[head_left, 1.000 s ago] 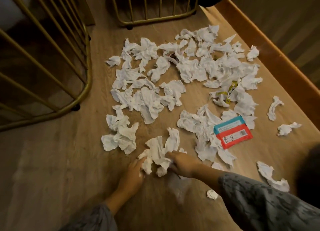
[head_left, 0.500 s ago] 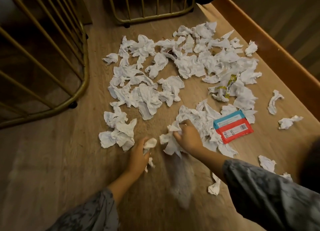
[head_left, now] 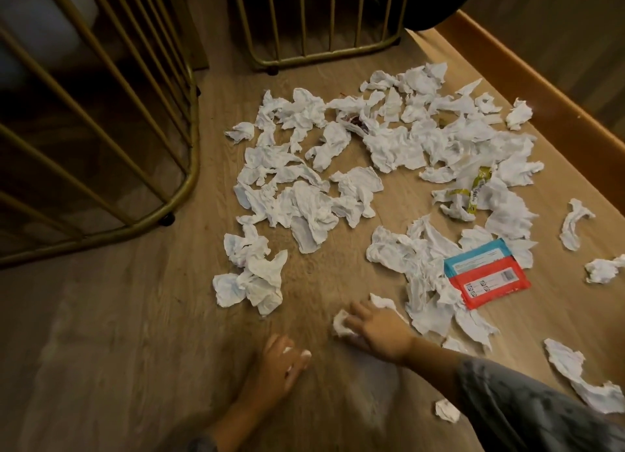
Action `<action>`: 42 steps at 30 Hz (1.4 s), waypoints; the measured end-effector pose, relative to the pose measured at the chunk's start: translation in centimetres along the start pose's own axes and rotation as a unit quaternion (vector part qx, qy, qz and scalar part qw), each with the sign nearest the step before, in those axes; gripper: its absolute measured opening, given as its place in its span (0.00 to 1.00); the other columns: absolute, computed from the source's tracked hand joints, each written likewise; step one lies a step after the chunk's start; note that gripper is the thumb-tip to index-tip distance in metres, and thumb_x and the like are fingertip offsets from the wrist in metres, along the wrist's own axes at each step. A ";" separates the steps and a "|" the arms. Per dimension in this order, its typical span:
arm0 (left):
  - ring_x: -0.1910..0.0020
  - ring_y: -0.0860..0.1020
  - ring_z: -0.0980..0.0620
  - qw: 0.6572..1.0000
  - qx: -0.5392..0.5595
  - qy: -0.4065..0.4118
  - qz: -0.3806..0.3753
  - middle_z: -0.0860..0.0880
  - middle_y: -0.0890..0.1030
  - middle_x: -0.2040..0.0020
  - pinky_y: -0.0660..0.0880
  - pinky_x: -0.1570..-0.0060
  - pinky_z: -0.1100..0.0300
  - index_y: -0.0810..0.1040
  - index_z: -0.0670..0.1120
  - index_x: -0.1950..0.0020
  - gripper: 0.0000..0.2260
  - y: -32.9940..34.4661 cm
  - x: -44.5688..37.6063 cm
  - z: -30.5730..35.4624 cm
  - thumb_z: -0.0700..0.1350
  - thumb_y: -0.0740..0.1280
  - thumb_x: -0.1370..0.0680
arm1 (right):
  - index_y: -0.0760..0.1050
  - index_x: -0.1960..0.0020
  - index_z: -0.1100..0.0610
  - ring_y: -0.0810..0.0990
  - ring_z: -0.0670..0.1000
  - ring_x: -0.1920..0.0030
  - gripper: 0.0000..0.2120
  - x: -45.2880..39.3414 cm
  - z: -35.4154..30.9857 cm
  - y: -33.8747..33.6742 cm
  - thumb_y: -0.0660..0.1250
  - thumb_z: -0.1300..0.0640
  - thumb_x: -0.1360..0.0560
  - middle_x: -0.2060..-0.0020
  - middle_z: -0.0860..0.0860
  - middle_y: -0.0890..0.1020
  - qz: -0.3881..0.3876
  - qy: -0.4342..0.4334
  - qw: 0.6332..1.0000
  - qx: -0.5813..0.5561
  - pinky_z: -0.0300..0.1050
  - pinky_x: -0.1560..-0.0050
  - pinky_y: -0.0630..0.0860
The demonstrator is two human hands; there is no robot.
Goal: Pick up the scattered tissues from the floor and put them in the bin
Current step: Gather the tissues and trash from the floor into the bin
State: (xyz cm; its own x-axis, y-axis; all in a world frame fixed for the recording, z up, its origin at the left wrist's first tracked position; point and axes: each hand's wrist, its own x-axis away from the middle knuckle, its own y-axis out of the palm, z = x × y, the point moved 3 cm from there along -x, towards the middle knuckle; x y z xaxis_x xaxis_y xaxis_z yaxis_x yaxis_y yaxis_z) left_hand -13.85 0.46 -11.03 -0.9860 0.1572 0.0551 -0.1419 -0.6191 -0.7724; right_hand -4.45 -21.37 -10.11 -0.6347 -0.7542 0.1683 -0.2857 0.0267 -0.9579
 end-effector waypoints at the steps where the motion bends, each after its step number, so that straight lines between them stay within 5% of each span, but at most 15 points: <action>1: 0.56 0.72 0.62 0.998 0.032 -0.028 0.035 0.60 0.73 0.58 0.74 0.56 0.57 0.74 0.53 0.61 0.19 -0.7 -0.8 0.5 0.63 0.54 0.20 | 0.75 0.40 0.51 0.77 0.52 0.51 0.18 -1.0 0.2 -1.1 0.54 0.42 0.19 0.47 0.52 0.78 0.018 0.008 0.999 -0.025 0.48 0.57 0.76; 4: 0.47 0.77 0.61 0.973 0.101 -0.095 0.182 0.54 0.79 0.46 0.77 0.49 0.63 0.76 0.50 0.43 0.10 -3.5 -4.2 0.3 0.51 0.61 0.20 | 0.73 0.42 0.49 0.76 0.48 0.55 0.12 -4.2 0.2 -4.8 0.57 0.45 0.19 0.51 0.49 0.79 0.114 0.087 0.984 -0.104 0.43 0.56 0.70; 7: 0.36 0.73 0.51 0.940 0.077 -0.111 0.312 0.45 0.74 0.35 0.73 0.41 0.61 0.71 0.45 0.33 0.18 -6.9 -7.8 -1.2 0.39 0.66 0.23 | 0.69 0.39 0.48 0.78 0.53 0.53 0.14 -7.8 -0.6 -7.2 0.59 0.45 0.23 0.54 0.50 0.82 0.175 0.137 0.965 -0.142 0.52 0.43 0.73; 9: 0.32 0.67 0.45 0.932 0.058 -0.182 0.307 0.44 0.69 0.30 0.70 0.36 0.51 0.70 0.47 0.32 0.21 -7.6 -9.2 -2.6 0.39 0.67 0.24 | 0.71 0.38 0.49 0.79 0.52 0.51 0.15 -10.4 -1.2 -7.9 0.61 0.49 0.24 0.51 0.51 0.82 0.197 0.155 0.944 -0.213 0.53 0.36 0.66; 11: 0.26 0.59 0.41 0.933 0.006 -0.261 0.247 0.43 0.65 0.27 0.60 0.29 0.41 0.70 0.49 0.31 0.22 -6.2 -9.4 -4.7 0.47 0.69 0.24 | 0.74 0.43 0.52 0.77 0.51 0.52 0.12 -12.8 -1.8 -8.4 0.64 0.51 0.25 0.52 0.51 0.81 0.216 0.166 0.921 -0.278 0.49 0.46 0.70; 13: 0.24 0.55 0.40 0.938 -0.038 -0.287 0.193 0.42 0.63 0.25 0.51 0.27 0.41 0.70 0.45 0.31 0.27 -4.5 -7.8 -6.1 0.52 0.72 0.27 | 0.77 0.50 0.55 0.73 0.51 0.55 0.08 -15.1 -2.4 -9.0 0.65 0.52 0.26 0.56 0.52 0.78 0.240 0.155 0.911 -0.296 0.45 0.56 0.67; 15: 0.26 0.60 0.42 0.945 0.033 -0.285 0.158 0.43 0.63 0.26 0.59 0.28 0.45 0.68 0.41 0.31 0.29 -3.3 -5.5 -6.3 0.47 0.73 0.28 | 0.79 0.49 0.57 0.73 0.52 0.53 0.10 -17.3 -3.0 -9.3 0.65 0.54 0.28 0.55 0.53 0.77 0.245 0.146 0.908 -0.306 0.44 0.56 0.66; 21: 0.44 0.76 0.54 0.931 0.120 -0.269 0.214 0.49 0.78 0.42 0.75 0.40 0.53 0.77 0.51 0.43 0.13 -3.3 -0.1 -6.6 0.36 0.64 0.23 | 0.75 0.34 0.49 0.68 0.53 0.34 0.18 -22.8 -5.4 -8.9 0.64 0.58 0.23 0.31 0.50 0.73 0.161 0.046 0.959 -0.229 0.51 0.38 0.72; 24: 0.50 0.75 0.61 0.932 0.088 -0.261 0.235 0.53 0.76 0.48 0.71 0.49 0.74 0.80 0.61 0.56 0.28 -4.3 1.1 -7.5 0.25 0.67 0.29 | 0.62 0.25 0.45 0.50 0.58 0.23 0.23 -23.6 -6.5 -5.9 0.59 0.52 0.20 0.22 0.50 0.55 0.035 0.002 0.991 -0.132 0.63 0.28 0.55; 27: 0.53 0.77 0.56 0.925 0.073 -0.273 0.254 0.53 0.75 0.51 0.72 0.57 0.73 0.77 0.58 0.64 0.18 -5.5 1.8 -8.2 0.33 0.70 0.30 | 0.54 0.23 0.43 0.39 0.58 0.22 0.26 -22.3 -7.0 -1.8 0.51 0.40 0.19 0.21 0.50 0.49 -0.008 -0.029 0.997 -0.066 0.65 0.27 0.36; 29: 0.50 0.76 0.52 0.936 0.058 -0.261 0.231 0.53 0.74 0.49 0.73 0.53 0.64 0.78 0.52 0.59 0.02 -5.6 2.0 -8.5 0.48 0.66 0.30 | 0.56 0.23 0.46 0.46 0.58 0.22 0.31 -20.4 -7.1 0.1 0.48 0.33 0.21 0.21 0.52 0.55 0.016 -0.037 0.998 -0.051 0.63 0.25 0.39; 31: 0.49 0.74 0.52 0.944 0.037 -0.244 0.220 0.54 0.73 0.47 0.74 0.52 0.57 0.77 0.53 0.56 0.08 -5.3 2.1 -9.1 0.54 0.67 0.32 | 0.64 0.27 0.49 0.58 0.58 0.24 0.31 -18.2 -7.2 1.1 0.52 0.31 0.23 0.25 0.53 0.64 0.061 -0.036 0.995 -0.065 0.63 0.25 0.53; 35: 0.56 0.75 0.56 0.926 0.058 -0.269 0.260 0.55 0.75 0.55 0.76 0.54 0.55 0.75 0.54 0.58 0.10 -5.7 1.0 -8.0 0.46 0.75 0.29 | 0.75 0.41 0.52 0.73 0.52 0.43 0.14 -15.1 -7.1 1.6 0.65 0.46 0.23 0.42 0.52 0.77 0.151 -0.076 0.978 -0.121 0.54 0.43 0.76; 38: 0.53 0.77 0.53 0.926 0.097 -0.268 0.249 0.51 0.79 0.53 0.78 0.51 0.52 0.76 0.52 0.50 0.10 -6.1 -1.0 -6.6 0.41 0.72 0.27 | 0.77 0.44 0.54 0.75 0.52 0.50 0.12 -13.3 -5.7 0.4 0.68 0.50 0.25 0.47 0.53 0.79 0.159 -0.095 0.970 -0.157 0.50 0.50 0.78; 42: 0.50 0.77 0.54 0.947 0.116 -0.218 0.205 0.52 0.77 0.47 0.76 0.50 0.61 0.76 0.55 0.49 0.15 -7.3 -6.5 -3.5 0.36 0.71 0.27 | 0.76 0.43 0.54 0.77 0.51 0.51 0.14 -11.7 -2.9 -3.8 0.71 0.55 0.27 0.45 0.53 0.77 0.189 0.009 0.952 -0.242 0.37 0.52 0.72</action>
State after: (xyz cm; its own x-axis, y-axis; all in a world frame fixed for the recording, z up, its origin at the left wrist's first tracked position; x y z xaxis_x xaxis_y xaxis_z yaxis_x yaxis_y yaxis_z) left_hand -6.14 6.66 -7.97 -0.8974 -0.4345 0.0764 0.2947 -0.7193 -0.6291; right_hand 1.99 -10.79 -7.79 -0.7686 -0.6198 -0.1583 -0.3295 0.5956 -0.7326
